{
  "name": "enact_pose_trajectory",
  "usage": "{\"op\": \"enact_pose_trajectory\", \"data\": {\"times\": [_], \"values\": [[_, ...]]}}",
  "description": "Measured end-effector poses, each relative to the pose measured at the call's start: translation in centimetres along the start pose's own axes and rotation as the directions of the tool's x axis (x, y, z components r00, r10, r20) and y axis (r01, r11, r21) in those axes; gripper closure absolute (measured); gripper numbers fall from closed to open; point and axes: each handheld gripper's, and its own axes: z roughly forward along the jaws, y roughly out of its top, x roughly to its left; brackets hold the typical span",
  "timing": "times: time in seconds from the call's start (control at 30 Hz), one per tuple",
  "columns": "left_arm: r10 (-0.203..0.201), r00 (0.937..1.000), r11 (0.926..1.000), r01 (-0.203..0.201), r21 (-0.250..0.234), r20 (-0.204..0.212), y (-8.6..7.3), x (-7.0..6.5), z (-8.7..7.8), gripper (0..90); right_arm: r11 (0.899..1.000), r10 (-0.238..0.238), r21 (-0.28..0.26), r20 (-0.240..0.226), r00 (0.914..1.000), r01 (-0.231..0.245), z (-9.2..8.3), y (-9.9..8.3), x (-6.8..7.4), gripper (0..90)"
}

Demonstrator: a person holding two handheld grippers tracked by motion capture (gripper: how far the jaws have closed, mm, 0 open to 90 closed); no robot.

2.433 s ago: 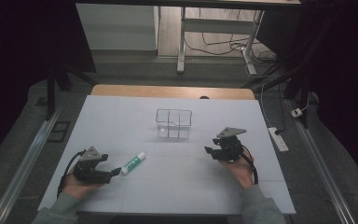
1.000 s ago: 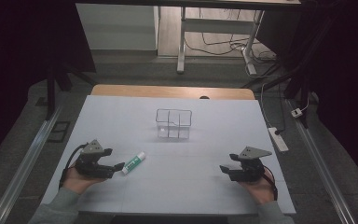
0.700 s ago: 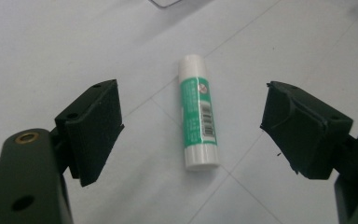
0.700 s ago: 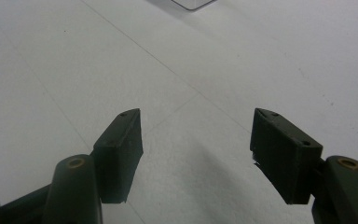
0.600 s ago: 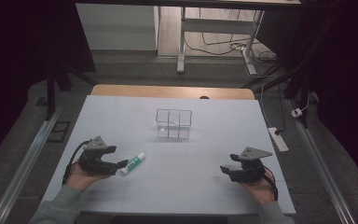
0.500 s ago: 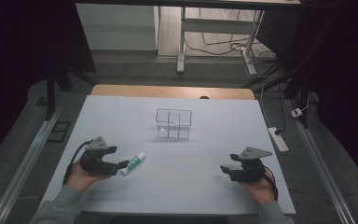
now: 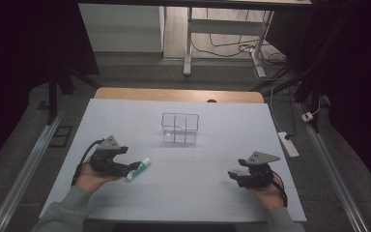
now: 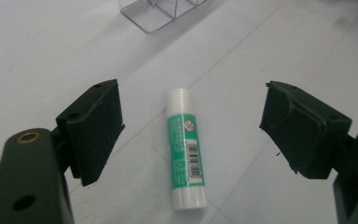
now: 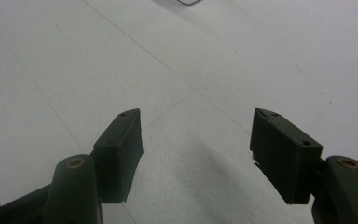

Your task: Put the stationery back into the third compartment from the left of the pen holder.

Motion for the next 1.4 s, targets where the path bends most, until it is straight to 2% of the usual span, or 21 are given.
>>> {"op": "enact_pose_trajectory", "data": {"times": [0.17, 0.4, 0.53, 0.63, 0.77, 0.9, 1.07, 1.23, 1.37, 1.4], "values": [[0.010, 0.9999, 0.9986, -0.010, 0.053, 0.013, 1.2, -0.1, 1.2, 21.6, 1.000, -0.006, 0.002, -0.005, 1.0000, 0.006, 0.1, 0.0, 0.1, 34.6], [0.020, 0.9995, 0.9908, -0.023, 0.134, 0.025, 2.6, -0.3, 2.8, 22.2, 1.000, -0.015, 0.006, -0.004, 0.9999, 0.015, 0.2, 0.1, 0.1, 34.5], [0.017, 0.9995, 0.9800, -0.022, 0.198, 0.027, 3.1, -0.1, 3.7, 22.4, 1.000, -0.016, 0.010, -0.002, 0.9999, 0.017, 0.4, 0.2, 0.1, 34.5], [-0.001, 0.9993, 0.9712, -0.007, 0.238, 0.036, 3.2, 0.2, 4.6, 22.8, 1.000, -0.024, 0.015, -0.001, 0.9997, 0.024, 0.5, 0.2, 0.1, 34.5], [-0.011, 0.9992, 0.9541, -0.001, 0.300, 0.038, 3.3, 0.5, 5.7, 23.4, 1.000, -0.026, 0.017, 0.000, 0.9997, 0.026, 0.5, 0.2, 0.1, 34.4], [-0.008, 0.9991, 0.9424, -0.006, 0.335, 0.041, 3.4, 0.5, 6.6, 24.9, 1.000, -0.026, 0.013, 0.000, 0.9997, 0.026, 0.6, 0.3, 0.1, 34.5], [-0.008, 0.9990, 0.9338, -0.008, 0.358, 0.045, 3.3, 0.6, 6.9, 26.1, 0.999, -0.037, 0.022, -0.001, 0.9993, 0.037, 0.8, 0.4, 0.1, 34.5], [-0.014, 0.9989, 0.9293, -0.003, 0.369, 0.044, 3.1, 0.8, 7.1, 28.8, 0.999, -0.032, 0.018, -0.003, 0.9995, 0.032, 0.7, 0.4, 0.2, 34.4], [-0.010, 0.9987, 0.9242, -0.010, 0.382, 0.049, 3.1, 0.9, 7.3, 33.9, 0.999, -0.030, 0.014, -0.004, 0.9996, 0.030, 0.7, 0.4, 0.2, 34.4], [-0.005, 0.9985, 0.9206, -0.017, 0.390, 0.054, 3.1, 0.9, 7.4, 35.6, 0.999, -0.032, 0.012, -0.004, 0.9995, 0.032, 0.7, 0.5, 0.2, 34.3]]}}
